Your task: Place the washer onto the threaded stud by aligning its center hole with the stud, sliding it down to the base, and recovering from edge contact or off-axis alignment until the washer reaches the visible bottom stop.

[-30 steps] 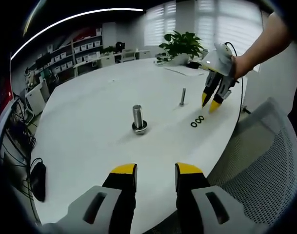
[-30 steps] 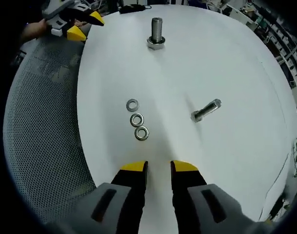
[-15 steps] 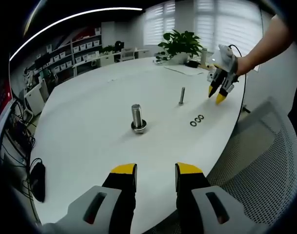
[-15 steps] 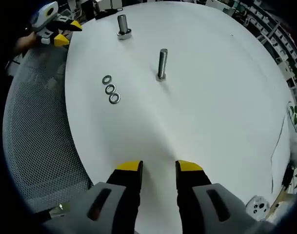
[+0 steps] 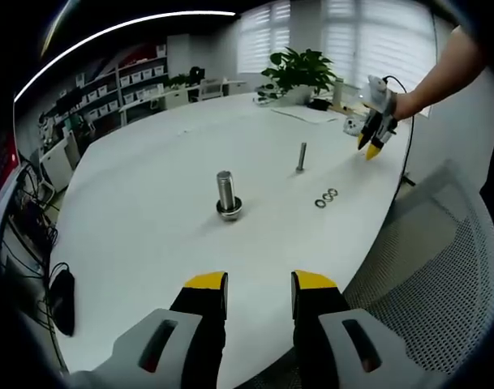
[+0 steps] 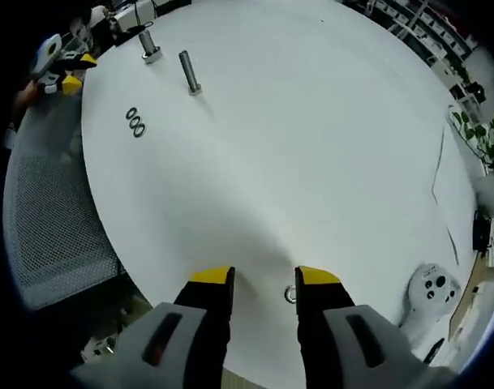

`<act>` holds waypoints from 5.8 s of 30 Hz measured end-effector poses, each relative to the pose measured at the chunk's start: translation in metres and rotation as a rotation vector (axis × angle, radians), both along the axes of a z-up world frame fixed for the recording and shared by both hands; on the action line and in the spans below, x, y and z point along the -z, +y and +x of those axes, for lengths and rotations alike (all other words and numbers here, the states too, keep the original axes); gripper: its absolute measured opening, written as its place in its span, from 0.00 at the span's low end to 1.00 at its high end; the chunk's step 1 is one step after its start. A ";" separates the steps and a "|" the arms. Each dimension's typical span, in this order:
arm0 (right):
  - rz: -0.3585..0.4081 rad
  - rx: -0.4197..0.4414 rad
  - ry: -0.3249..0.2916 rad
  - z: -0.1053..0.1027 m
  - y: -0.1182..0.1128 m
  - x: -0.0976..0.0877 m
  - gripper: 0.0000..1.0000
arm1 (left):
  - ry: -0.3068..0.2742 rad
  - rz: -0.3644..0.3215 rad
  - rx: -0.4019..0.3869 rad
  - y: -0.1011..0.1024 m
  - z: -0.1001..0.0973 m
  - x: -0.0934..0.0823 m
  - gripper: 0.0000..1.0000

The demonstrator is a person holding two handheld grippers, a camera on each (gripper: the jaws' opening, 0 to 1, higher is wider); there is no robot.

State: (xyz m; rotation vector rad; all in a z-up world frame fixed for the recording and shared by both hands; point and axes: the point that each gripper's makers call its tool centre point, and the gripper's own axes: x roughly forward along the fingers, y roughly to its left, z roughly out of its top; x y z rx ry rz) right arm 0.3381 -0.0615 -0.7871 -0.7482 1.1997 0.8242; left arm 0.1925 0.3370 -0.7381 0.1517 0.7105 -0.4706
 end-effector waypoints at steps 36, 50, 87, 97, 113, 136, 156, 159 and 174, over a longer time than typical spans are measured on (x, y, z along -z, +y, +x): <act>0.015 0.096 0.054 0.005 -0.027 0.012 0.21 | 0.029 0.011 -0.006 0.002 -0.002 0.006 0.29; -0.045 0.060 0.083 0.010 -0.026 0.014 0.15 | 0.028 0.016 -0.012 0.003 -0.001 0.006 0.29; 0.035 -0.060 0.006 0.006 0.058 -0.018 0.13 | 0.002 0.005 -0.020 0.004 0.000 0.001 0.29; 0.114 -0.140 -0.024 0.015 0.112 -0.045 0.13 | 0.000 0.008 -0.021 0.004 0.001 0.001 0.29; 0.156 -0.210 -0.041 0.022 0.155 -0.068 0.13 | -0.008 0.016 -0.042 0.008 0.002 0.000 0.30; 0.090 -0.336 -0.056 0.029 0.203 -0.075 0.13 | -0.042 0.013 -0.034 0.006 0.003 -0.006 0.29; 0.061 -0.330 -0.042 0.025 0.210 -0.069 0.13 | -0.043 0.010 -0.028 0.004 0.001 -0.006 0.29; 0.056 -0.328 -0.035 0.024 0.210 -0.068 0.13 | -0.043 0.008 -0.026 0.004 0.002 -0.006 0.29; 0.054 -0.334 -0.033 0.029 0.218 -0.068 0.13 | -0.043 0.002 -0.032 0.005 0.002 -0.006 0.30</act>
